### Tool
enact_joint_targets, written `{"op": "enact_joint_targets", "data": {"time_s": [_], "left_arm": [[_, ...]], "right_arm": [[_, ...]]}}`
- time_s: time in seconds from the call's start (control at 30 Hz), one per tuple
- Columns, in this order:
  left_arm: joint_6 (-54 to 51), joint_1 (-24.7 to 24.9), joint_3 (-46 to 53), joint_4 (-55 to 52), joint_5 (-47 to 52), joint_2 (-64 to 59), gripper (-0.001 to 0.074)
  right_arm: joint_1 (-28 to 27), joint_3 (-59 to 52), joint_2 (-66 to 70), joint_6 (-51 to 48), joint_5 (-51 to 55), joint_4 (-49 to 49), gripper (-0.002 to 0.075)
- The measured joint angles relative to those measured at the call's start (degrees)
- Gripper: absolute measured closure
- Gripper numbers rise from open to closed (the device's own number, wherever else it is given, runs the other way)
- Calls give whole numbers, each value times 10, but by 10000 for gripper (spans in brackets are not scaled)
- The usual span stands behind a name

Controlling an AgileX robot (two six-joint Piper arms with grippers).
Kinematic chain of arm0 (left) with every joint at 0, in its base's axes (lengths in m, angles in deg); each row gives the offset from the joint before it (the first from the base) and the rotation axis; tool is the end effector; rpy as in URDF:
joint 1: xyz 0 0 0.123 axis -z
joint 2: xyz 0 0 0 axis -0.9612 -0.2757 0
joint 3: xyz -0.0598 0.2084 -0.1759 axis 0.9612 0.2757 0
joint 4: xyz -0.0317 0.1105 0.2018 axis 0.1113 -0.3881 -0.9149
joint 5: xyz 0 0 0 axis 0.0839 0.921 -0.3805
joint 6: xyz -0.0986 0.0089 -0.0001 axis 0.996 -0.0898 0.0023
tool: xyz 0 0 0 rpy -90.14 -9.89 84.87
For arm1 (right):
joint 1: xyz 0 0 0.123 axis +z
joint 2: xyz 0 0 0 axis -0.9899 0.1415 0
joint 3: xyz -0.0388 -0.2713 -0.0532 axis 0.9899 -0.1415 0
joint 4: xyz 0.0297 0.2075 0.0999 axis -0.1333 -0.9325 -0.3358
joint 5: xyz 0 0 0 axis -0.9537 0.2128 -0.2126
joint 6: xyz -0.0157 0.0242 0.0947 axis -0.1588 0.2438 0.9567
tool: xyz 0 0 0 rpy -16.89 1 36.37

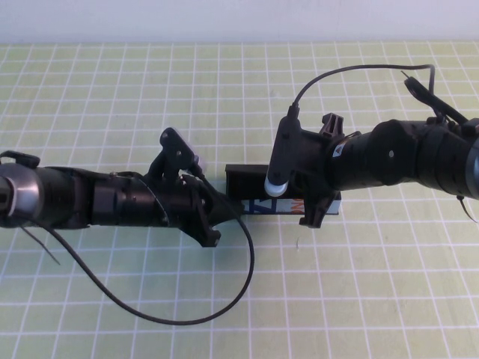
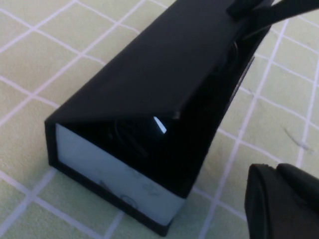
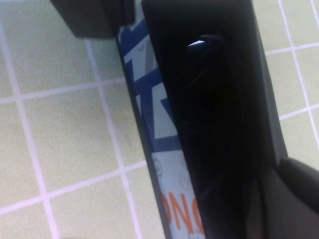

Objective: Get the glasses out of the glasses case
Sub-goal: Pick up the glasses from the glasses case

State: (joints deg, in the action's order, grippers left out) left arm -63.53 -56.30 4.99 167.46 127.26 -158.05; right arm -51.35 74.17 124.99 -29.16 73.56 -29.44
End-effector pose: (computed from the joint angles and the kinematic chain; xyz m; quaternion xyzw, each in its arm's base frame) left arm 0.3178 -0.1751 0.1609 0.4285 0.7439 -0.3383 0.3855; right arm 0.3339 0.2054 0.2076 -0.6273 0.6820 -0.0387 0.3740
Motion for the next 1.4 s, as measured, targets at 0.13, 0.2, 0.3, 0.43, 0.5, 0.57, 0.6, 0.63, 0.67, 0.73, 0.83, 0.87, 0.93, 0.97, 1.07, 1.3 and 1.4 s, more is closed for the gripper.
{"op": "enact_joint_targets", "data": {"time_s": [0.13,0.2,0.3,0.43,0.5,0.57,0.6,0.63,0.67,0.73,0.83,0.87,0.93,0.97,1.07,1.3,1.4], "left_arm": [[-4,0,-19,2,6,-20,739],[-8,0,-26,2,14,-24,739],[-10,0,-37,3,18,-28,739],[-13,0,-51,3,20,-37,739],[-16,0,-56,3,20,-43,739],[-19,0,-63,3,21,-50,739],[-20,0,-66,3,21,-52,739],[-21,0,-72,3,21,-55,739],[-22,0,-76,3,21,-58,739],[-24,0,-87,3,22,-63,739],[-25,0,-99,3,26,-71,739],[-25,0,-101,3,29,-76,739],[-28,0,-107,3,31,-81,739],[-35,0,-107,3,31,-83,739],[-57,0,-109,3,31,-85,739],[-68,0,-110,9,5,-85,739],[-68,0,-110,9,2,-85,739]], "right_arm": [[-1,0,0,0,-1,-1,715],[-1,0,0,0,-2,-2,715],[-1,0,0,0,-3,-2,715],[-1,0,0,0,-3,-4,715],[-1,0,0,0,-3,-5,715],[-1,0,0,0,-3,-9,715],[-1,0,0,0,-3,-11,715],[-1,0,0,0,-3,-12,715],[-1,0,0,0,-3,-13,715],[-1,0,0,0,-4,-13,715],[-1,0,0,0,-4,-14,715],[-1,0,0,0,-4,-14,715],[-1,0,0,0,-4,-15,715],[-1,0,0,0,-4,-15,715],[-1,0,0,0,-4,-17,715],[-1,0,0,0,-4,-25,715],[-1,0,0,0,-5,-28,715]]}}
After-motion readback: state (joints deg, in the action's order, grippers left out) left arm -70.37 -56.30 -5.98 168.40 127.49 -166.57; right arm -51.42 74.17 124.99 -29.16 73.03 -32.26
